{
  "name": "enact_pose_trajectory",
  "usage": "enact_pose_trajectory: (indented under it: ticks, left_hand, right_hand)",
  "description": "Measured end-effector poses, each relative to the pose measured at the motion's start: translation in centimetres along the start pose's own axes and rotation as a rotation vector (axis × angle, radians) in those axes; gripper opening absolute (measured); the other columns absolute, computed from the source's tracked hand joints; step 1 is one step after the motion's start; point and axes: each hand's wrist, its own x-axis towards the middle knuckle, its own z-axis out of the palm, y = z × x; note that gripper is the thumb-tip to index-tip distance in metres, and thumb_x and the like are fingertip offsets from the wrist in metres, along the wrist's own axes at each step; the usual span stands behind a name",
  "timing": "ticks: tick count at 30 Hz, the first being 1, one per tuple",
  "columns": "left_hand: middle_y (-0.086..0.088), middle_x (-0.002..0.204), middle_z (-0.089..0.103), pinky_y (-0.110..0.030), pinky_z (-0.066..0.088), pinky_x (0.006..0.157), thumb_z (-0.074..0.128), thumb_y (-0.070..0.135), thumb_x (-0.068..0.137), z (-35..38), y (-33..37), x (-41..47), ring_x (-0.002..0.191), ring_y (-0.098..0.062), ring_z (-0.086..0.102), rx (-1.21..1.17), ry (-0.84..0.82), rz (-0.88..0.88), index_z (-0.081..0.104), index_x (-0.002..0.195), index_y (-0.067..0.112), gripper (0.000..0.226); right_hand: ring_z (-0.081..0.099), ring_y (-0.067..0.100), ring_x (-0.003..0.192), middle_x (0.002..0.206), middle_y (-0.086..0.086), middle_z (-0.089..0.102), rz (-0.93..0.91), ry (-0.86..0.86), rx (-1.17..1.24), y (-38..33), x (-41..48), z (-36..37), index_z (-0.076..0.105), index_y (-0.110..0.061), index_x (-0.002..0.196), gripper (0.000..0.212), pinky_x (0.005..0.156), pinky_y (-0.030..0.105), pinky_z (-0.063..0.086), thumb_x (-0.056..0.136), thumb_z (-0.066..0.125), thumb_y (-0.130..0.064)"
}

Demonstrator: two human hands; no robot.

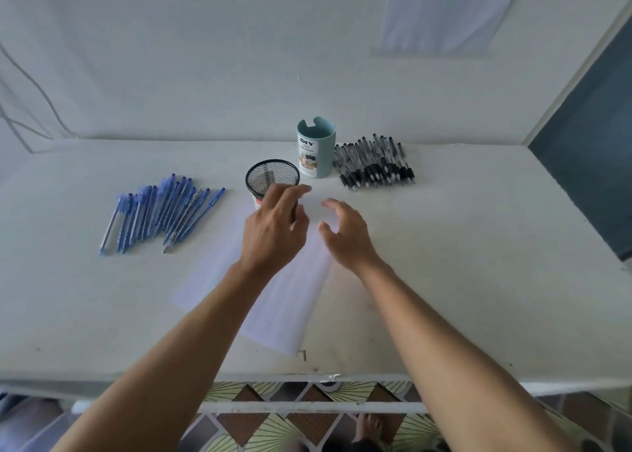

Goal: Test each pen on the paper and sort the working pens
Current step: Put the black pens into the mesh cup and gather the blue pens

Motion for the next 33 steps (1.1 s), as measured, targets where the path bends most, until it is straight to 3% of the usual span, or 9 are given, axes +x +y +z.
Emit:
enact_pose_trajectory:
  ticks: [3,7,9,12,17,21,24,28,33]
  left_hand:
    - [0.002,0.092,0.064,-0.030,0.051,0.058,0.051,0.016,0.086,1.7,2.4,0.6,0.066,-0.009,0.051,-0.084,-0.091,0.016,0.067,0.116,0.012,0.035]
    - [0.007,0.095,0.060,-0.034,0.054,0.070,0.058,0.015,0.090,4.9,5.2,2.7,0.074,-0.014,0.056,-0.057,-0.416,0.045,0.066,0.118,0.015,0.030]
    - [0.005,0.101,0.058,-0.031,0.050,0.077,0.060,0.017,0.094,7.1,6.0,3.8,0.082,-0.013,0.053,-0.033,-0.559,0.051,0.064,0.120,0.014,0.027]
    - [-0.005,0.119,0.059,-0.036,0.048,0.093,0.060,0.020,0.094,10.8,6.5,5.7,0.107,-0.023,0.055,0.000,-0.604,-0.033,0.061,0.121,0.012,0.028]
    - [-0.012,0.133,0.047,-0.045,0.037,0.105,0.049,0.028,0.096,15.7,6.5,9.9,0.121,-0.030,0.041,0.133,-0.437,-0.404,0.051,0.129,0.011,0.037]
    - [-0.016,0.147,0.039,-0.049,0.030,0.109,0.039,0.043,0.101,18.2,5.8,12.5,0.132,-0.035,0.033,0.183,-0.391,-0.635,0.039,0.141,0.010,0.051]
    - [-0.015,0.151,0.039,-0.050,0.029,0.110,0.037,0.053,0.100,19.6,4.9,13.4,0.137,-0.034,0.033,0.209,-0.427,-0.691,0.034,0.144,0.012,0.060]
    - [-0.013,0.151,0.039,-0.051,0.029,0.110,0.045,0.051,0.100,20.3,4.4,13.6,0.140,-0.035,0.030,0.241,-0.413,-0.715,0.033,0.144,0.014,0.059]
    - [-0.016,0.142,0.045,-0.053,0.036,0.107,0.053,0.036,0.096,20.1,4.6,14.5,0.133,-0.039,0.036,0.214,-0.420,-0.751,0.038,0.139,0.009,0.053]
  right_hand:
    - [0.053,0.016,0.127,0.136,0.002,0.060,0.119,0.108,0.258,0.0,-0.3,-2.4,0.056,-0.012,0.134,0.043,0.101,0.019,0.035,0.092,0.050,-0.009]
    - [0.062,0.013,0.098,0.105,-0.005,0.068,0.227,0.344,0.306,1.8,0.4,-6.9,0.066,-0.018,0.113,0.023,0.075,0.016,0.042,0.094,0.053,-0.017]
    - [0.061,0.014,0.092,0.098,-0.005,0.066,0.297,0.439,0.294,3.1,1.5,-9.5,0.067,-0.018,0.106,0.019,0.071,0.022,0.042,0.093,0.054,-0.017]
    - [0.061,0.018,0.090,0.099,-0.002,0.066,0.351,0.455,0.261,5.3,3.9,-12.7,0.067,-0.018,0.104,0.017,0.072,0.023,0.038,0.091,0.055,-0.015]
    - [0.059,0.015,0.107,0.124,0.003,0.066,0.283,0.314,0.184,7.6,8.5,-15.3,0.065,-0.013,0.120,0.028,0.083,0.016,0.036,0.093,0.058,-0.013]
    - [0.048,0.028,0.132,0.142,0.009,0.055,0.315,0.139,0.092,8.5,13.3,-15.4,0.052,-0.012,0.138,0.048,0.108,0.031,0.037,0.096,0.058,-0.035]
    - [0.034,0.035,0.140,0.149,0.015,0.043,0.379,-0.009,-0.008,8.6,16.3,-15.0,0.038,-0.010,0.146,0.068,0.109,0.042,0.034,0.096,0.051,-0.054]
    - [0.032,0.035,0.137,0.145,0.016,0.038,0.381,-0.103,-0.210,8.8,18.9,-14.8,0.038,-0.011,0.142,0.084,0.107,0.044,0.035,0.086,0.054,-0.071]
    - [0.036,0.034,0.136,0.144,0.015,0.034,0.385,-0.166,-0.209,9.1,20.0,-15.1,0.037,-0.010,0.143,0.090,0.108,0.041,0.039,0.078,0.070,-0.062]
